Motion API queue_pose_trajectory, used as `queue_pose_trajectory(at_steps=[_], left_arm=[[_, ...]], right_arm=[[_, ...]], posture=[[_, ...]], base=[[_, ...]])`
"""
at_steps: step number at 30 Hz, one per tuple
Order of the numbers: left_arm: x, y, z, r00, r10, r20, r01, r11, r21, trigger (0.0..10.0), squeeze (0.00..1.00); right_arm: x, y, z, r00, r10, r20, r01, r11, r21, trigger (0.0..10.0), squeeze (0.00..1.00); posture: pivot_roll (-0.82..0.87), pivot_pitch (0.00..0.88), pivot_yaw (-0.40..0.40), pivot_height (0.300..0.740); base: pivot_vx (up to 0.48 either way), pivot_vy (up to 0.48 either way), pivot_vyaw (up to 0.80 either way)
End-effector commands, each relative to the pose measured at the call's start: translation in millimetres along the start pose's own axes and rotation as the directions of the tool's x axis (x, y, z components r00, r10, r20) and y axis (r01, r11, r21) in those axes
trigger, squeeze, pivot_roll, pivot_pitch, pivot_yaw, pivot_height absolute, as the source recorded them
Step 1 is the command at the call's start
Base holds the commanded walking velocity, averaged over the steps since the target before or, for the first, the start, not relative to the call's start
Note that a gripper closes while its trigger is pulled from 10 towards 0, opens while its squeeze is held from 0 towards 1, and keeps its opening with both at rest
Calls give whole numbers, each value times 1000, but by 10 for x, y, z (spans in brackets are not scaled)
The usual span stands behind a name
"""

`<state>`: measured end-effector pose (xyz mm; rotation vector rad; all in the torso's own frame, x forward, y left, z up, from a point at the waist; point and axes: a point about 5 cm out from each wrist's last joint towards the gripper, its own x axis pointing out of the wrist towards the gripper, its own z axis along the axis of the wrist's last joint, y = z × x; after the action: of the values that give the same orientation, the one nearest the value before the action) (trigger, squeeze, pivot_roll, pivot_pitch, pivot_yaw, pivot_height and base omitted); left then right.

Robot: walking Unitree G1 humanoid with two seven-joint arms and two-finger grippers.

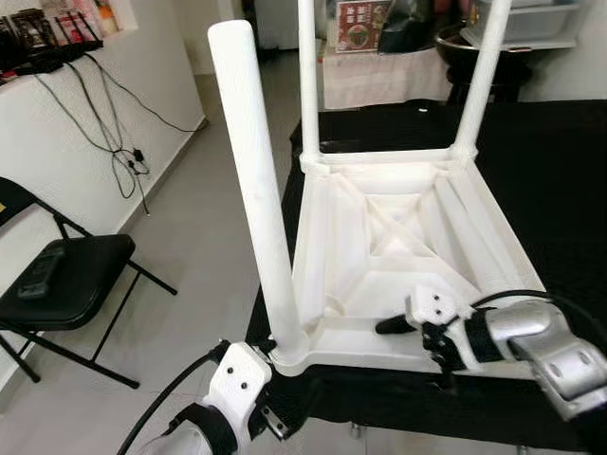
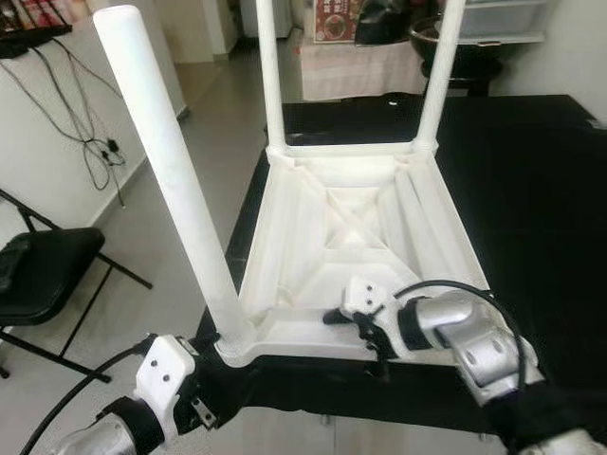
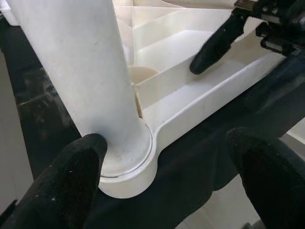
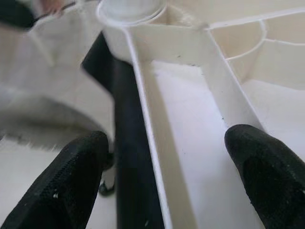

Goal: Building children table

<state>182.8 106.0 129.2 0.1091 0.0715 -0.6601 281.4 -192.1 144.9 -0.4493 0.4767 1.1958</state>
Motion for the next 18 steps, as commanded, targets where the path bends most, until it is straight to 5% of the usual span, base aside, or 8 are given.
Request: queue_pose_trajectory(at_steps=[1, 18], left_arm=[[-7, 5, -36, 999, -8, -31, 9, 1000, 18, 10000, 0], [11, 13, -32, 1000, 2, -29, -2, 1000, 25, 10000, 0]], right_arm=[[-18, -117, 70, 994, -101, 32, 100, 994, 32, 10000, 0], [231, -241, 214, 962, -266, 62, 266, 964, 10, 10000, 0]], posture=[[-80, 88, 76, 740], [-76, 89, 66, 740]], base=[[0, 0, 0], [0, 0, 0]])
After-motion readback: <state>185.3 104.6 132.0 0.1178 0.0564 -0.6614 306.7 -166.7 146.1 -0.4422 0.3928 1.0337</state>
